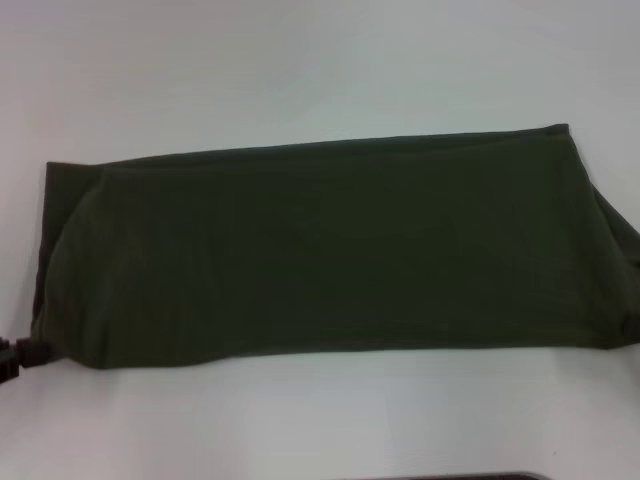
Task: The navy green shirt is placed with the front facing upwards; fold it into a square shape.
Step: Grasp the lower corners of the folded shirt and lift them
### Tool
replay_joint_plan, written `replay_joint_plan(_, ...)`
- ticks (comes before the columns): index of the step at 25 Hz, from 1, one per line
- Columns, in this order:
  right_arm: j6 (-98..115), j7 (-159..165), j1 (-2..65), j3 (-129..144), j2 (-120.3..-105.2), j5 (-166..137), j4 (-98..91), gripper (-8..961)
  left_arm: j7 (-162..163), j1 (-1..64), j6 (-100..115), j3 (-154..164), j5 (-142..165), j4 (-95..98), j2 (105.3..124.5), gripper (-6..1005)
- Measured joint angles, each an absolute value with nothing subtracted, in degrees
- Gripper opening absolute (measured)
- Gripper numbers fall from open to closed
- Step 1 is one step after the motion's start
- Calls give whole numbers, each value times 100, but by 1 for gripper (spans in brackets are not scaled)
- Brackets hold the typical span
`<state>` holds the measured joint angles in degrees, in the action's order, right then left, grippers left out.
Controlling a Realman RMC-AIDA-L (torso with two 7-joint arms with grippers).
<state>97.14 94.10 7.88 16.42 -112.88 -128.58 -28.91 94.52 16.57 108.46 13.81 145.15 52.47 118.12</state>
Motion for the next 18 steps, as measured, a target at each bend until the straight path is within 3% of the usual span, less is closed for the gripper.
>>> replay_joint_plan(18, 9556, 9604, 848, 1386, -11235, -12829, -2891, 109, 9644, 1766, 10639, 1370, 14657, 5186, 11820, 58)
